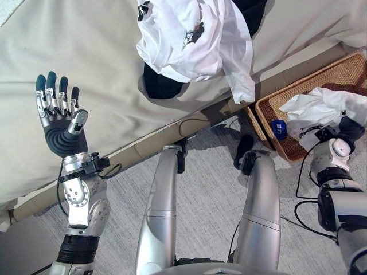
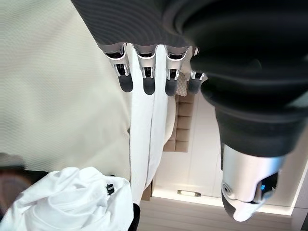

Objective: Pick up clothes into the bucket

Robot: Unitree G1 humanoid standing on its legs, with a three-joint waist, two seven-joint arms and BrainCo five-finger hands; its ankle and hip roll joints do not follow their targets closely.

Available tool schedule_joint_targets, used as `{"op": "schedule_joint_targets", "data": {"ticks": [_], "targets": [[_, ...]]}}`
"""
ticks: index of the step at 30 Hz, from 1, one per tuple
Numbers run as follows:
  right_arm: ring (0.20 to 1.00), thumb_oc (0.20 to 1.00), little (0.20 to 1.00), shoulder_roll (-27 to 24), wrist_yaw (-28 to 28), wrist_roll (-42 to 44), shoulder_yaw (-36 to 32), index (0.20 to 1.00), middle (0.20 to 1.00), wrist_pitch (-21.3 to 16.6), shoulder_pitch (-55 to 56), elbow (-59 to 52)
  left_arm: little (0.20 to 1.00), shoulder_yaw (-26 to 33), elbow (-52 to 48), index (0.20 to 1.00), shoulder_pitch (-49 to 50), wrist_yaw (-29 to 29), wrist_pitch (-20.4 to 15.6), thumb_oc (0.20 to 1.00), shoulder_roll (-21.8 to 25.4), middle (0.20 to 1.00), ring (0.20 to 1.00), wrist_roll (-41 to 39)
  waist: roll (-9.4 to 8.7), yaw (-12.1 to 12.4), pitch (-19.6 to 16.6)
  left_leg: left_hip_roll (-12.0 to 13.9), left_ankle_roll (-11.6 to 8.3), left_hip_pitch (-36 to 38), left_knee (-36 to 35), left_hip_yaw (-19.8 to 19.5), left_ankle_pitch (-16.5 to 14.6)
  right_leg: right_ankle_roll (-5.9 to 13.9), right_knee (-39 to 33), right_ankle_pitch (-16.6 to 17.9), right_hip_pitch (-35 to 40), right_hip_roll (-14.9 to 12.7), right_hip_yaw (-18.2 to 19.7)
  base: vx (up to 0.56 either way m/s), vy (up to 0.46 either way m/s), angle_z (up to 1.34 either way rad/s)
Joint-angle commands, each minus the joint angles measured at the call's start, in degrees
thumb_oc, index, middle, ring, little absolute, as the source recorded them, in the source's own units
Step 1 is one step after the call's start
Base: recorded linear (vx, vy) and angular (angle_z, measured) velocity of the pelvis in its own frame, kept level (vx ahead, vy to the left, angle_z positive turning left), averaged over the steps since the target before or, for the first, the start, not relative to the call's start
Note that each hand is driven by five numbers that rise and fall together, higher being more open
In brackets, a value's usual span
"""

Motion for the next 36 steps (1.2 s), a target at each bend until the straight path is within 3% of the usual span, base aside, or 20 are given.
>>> {"op": "schedule_joint_targets", "data": {"ticks": [1,12,14,20,23,24,25,27,34,36], "targets": [[1.000,1.000,1.000,-1.82,-0.84,-2.60,0.92,1.000,1.000,-2.29,3.70,2.78,1.000,2.64,-2.77,1.000,2.54,0.27,-4.32,1.000,-2.04,1.000,1.000,-0.56,1.14,-1.90,-6.61,-1.87,1.96,-3.74,1.54,0.28,-1.44,1.00,-5.04,5.37,-1.56,1.80,1.74,0.00,0.000,0.00],[1.000,1.000,1.000,1.57,-3.98,0.11,-0.82,1.000,1.000,-1.42,1.52,8.97,1.000,2.54,-2.35,1.000,2.19,0.57,-3.98,1.000,-2.37,1.000,1.000,-1.50,0.94,-1.67,-8.18,-1.58,2.02,-2.85,-0.18,0.19,-1.04,0.99,-6.94,5.57,-0.35,1.81,0.88,0.00,0.000,0.00],[1.000,1.000,1.000,1.25,-5.01,-0.32,-0.59,1.000,1.000,0.73,0.42,12.35,1.000,2.02,-1.59,1.000,1.93,0.77,-3.57,1.000,-2.27,1.000,1.000,-1.67,0.69,-1.57,-8.70,-1.26,2.06,-1.50,-1.82,0.10,-0.81,1.12,-8.48,5.86,1.06,1.70,0.51,0.00,0.000,0.00],[1.000,1.000,1.000,4.21,-7.96,0.34,-0.21,1.000,1.000,-0.73,-0.45,9.78,1.000,1.16,1.06,1.000,0.46,1.78,-3.23,1.000,-2.57,1.000,1.000,-1.20,-0.06,-1.87,-9.92,0.35,2.29,6.53,-11.15,0.05,0.91,2.19,-15.86,7.46,8.66,1.72,-1.47,-0.01,0.017,-0.04],[1.000,1.000,1.000,5.87,-8.80,-4.25,1.98,1.000,1.000,-2.04,2.26,0.94,1.000,1.58,3.69,1.000,-1.11,3.44,-3.42,1.000,-2.56,1.000,1.000,1.56,-0.75,-2.59,-10.05,0.66,2.33,11.82,-16.44,-0.10,2.43,2.79,-20.79,9.02,13.77,1.49,-2.16,-0.03,0.010,-0.02],[1.000,1.000,1.000,6.79,-9.25,-9.23,3.13,1.000,1.000,-3.16,6.28,-7.87,1.000,2.11,4.96,1.000,-1.52,4.19,-3.56,1.000,-2.79,1.000,1.000,3.23,-1.22,-3.35,-9.85,0.90,2.53,14.35,-19.46,0.02,4.70,2.71,-23.79,11.25,16.50,1.40,-2.95,-0.07,0.017,-0.04],[1.000,1.000,1.000,6.95,-9.55,-9.51,3.04,1.000,1.000,-3.02,6.56,-8.28,1.000,2.05,4.96,1.000,-1.47,4.27,-3.57,1.000,-2.77,1.000,1.000,3.33,-1.22,-3.37,-9.74,0.88,2.54,14.74,-19.89,-0.03,4.96,2.71,-24.18,11.47,16.91,1.39,-3.06,-0.06,0.021,-0.06],[1.000,1.000,1.000,8.77,-8.41,-14.83,4.05,1.000,1.000,-4.66,12.60,-20.98,1.000,1.58,8.30,1.000,-2.35,5.25,-3.35,1.000,-3.17,1.000,1.000,6.34,-1.99,-4.45,-9.69,1.16,2.37,20.31,-24.22,-0.15,5.82,3.25,-28.83,12.78,22.66,1.63,-3.87,0.02,0.010,-0.07],[1.000,1.000,1.000,12.28,-5.05,-24.21,7.72,1.000,1.000,-3.54,20.44,-30.08,1.000,-2.72,17.14,1.000,-4.96,6.21,-0.99,1.000,-2.97,1.000,1.000,13.53,-3.38,-5.35,-8.79,1.83,1.59,34.26,-34.02,-0.48,8.29,4.47,-40.05,16.17,37.37,1.82,-5.98,0.05,-0.006,-0.09],[1.000,1.000,1.000,13.11,-3.96,-26.98,9.74,1.000,1.000,-2.49,22.22,-30.65,1.000,-4.84,20.41,1.000,-6.76,7.08,0.57,1.000,-1.56,1.000,1.000,18.72,-3.80,-5.63,-8.73,2.22,1.31,38.79,-37.23,-0.62,9.08,4.75,-44.03,17.04,42.52,1.90,-6.61,0.08,-0.016,-0.07]]}}
